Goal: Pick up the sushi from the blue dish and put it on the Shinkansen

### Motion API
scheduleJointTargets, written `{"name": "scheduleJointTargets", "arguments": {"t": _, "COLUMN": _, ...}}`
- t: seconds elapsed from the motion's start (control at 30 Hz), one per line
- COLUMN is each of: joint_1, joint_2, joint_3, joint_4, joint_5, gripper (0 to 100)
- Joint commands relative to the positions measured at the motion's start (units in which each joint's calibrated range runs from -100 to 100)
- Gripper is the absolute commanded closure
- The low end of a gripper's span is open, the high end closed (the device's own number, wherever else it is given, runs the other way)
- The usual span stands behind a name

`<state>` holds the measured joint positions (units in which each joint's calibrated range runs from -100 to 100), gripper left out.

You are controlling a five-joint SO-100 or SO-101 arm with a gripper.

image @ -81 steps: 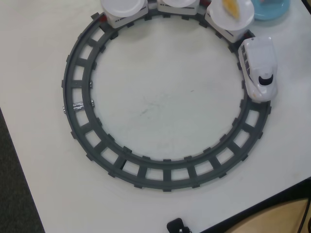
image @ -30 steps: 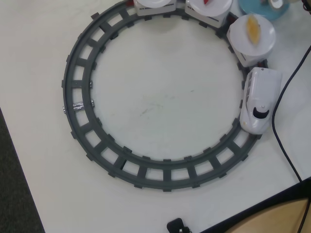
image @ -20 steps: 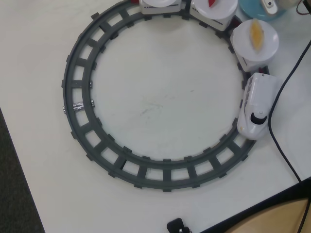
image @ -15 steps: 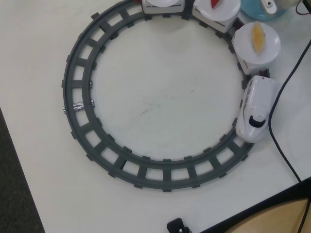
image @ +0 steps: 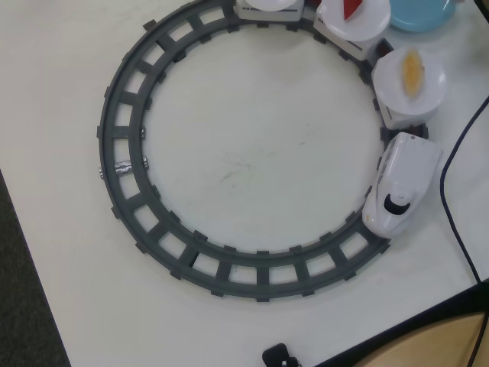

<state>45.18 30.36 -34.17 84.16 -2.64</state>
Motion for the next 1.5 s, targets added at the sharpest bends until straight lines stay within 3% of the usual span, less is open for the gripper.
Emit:
{"name": "scheduleJointTargets", "arguments": {"t": 0.0, "joint_1": 0.25, "joint_2": -16.12, "joint_3": 3.65, "joint_4": 2.31, "joint_5": 0.23, "gripper": 98}}
{"name": "scheduleJointTargets", "arguments": {"t": 0.2, "joint_1": -0.46, "joint_2": -38.08, "joint_3": 18.64, "joint_4": 5.05, "joint_5": 0.86, "gripper": 98}}
{"name": "scheduleJointTargets", "arguments": {"t": 0.43, "joint_1": -9.35, "joint_2": -59.04, "joint_3": 39.65, "joint_4": 1.71, "joint_5": 4.32, "gripper": 98}}
{"name": "scheduleJointTargets", "arguments": {"t": 0.8, "joint_1": -20.00, "joint_2": -75.24, "joint_3": 74.93, "joint_4": -20.88, "joint_5": 4.90, "gripper": 98}}
{"name": "scheduleJointTargets", "arguments": {"t": 1.47, "joint_1": -20.53, "joint_2": -82.93, "joint_3": 82.56, "joint_4": -23.53, "joint_5": 4.37, "gripper": 98}}
